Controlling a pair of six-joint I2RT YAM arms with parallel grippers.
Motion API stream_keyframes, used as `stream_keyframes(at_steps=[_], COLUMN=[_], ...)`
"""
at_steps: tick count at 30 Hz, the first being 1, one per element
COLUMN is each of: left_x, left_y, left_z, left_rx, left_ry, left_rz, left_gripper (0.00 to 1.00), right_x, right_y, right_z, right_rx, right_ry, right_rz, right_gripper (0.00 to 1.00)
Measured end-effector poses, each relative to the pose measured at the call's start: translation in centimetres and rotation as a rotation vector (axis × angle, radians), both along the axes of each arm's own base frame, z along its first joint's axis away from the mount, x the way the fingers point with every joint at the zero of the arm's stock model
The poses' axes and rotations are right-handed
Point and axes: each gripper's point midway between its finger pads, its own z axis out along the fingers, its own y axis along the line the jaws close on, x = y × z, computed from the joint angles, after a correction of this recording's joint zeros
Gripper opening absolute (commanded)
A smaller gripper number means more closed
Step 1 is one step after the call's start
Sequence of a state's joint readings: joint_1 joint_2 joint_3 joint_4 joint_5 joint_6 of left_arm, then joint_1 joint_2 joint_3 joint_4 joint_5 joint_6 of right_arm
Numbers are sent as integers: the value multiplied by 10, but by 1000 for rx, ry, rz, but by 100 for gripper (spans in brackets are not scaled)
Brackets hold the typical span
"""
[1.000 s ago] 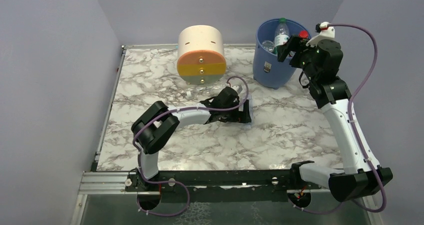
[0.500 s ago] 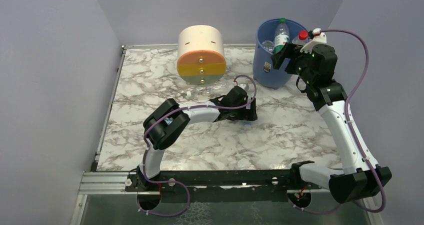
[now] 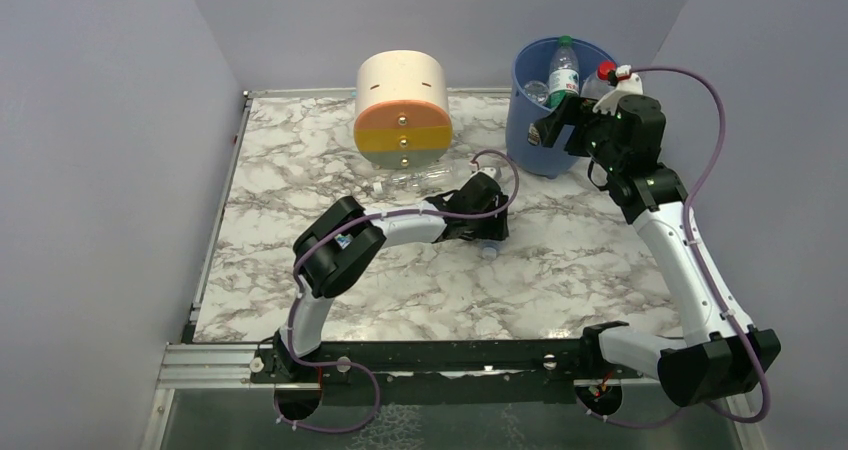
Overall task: Put the plastic bottles in the bin
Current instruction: Pick up the plastic bottle at the center of the board.
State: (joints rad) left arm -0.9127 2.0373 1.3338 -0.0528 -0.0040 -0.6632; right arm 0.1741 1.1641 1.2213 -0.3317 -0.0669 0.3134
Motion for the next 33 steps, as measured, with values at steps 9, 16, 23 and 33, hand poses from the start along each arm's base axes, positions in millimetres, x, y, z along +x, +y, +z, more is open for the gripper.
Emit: stream_keyframes(at_steps=[9, 16, 23, 33], left_x=[-5, -26, -42, -58], left_y=[-2, 18, 36, 61], left_z=[0, 13, 53, 98], left_rx=[16, 70, 28, -33], left_ry=[-17, -24, -64, -156], left_rz=[-15, -34, -42, -82], left_gripper=[56, 56, 57, 58], right_x=[-2, -4, -6, -19], right_y=[3, 7, 18, 66], right_z=[-19, -22, -24, -49], right_rx=[-1, 6, 27, 53], right_ry=[38, 46, 59, 138], right_rz=[16, 42, 91, 248], right_gripper=[94, 94, 94, 95])
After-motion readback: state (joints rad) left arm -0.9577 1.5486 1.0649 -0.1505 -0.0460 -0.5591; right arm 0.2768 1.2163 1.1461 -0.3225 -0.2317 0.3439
